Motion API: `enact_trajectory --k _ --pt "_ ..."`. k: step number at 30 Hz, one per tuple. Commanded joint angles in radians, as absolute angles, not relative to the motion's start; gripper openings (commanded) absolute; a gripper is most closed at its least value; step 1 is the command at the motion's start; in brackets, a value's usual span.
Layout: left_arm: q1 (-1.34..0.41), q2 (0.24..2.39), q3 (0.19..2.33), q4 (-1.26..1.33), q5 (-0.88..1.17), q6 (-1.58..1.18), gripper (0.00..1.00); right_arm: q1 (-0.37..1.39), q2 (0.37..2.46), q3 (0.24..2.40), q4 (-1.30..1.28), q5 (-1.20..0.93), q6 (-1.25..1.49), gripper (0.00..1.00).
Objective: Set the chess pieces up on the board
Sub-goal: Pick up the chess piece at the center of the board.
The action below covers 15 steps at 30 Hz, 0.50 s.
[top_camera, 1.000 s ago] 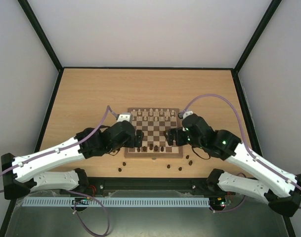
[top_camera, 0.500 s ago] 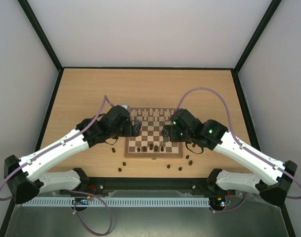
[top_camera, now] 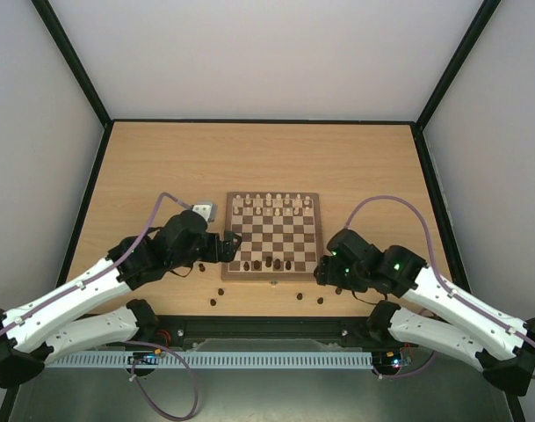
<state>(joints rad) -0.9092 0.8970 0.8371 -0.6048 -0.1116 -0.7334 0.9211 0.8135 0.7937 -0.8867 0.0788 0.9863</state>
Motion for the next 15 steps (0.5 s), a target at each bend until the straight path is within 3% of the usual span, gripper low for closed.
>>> enact_trajectory --k 1,15 --pt "-0.915 0.840 0.788 -0.564 -0.091 -0.741 0.99 0.917 0.772 0.707 -0.982 0.089 1.105 0.73" --pt "-0.917 0.882 0.776 -0.501 -0.003 -0.675 0.99 0.921 0.912 0.645 -0.977 0.203 1.160 0.70"
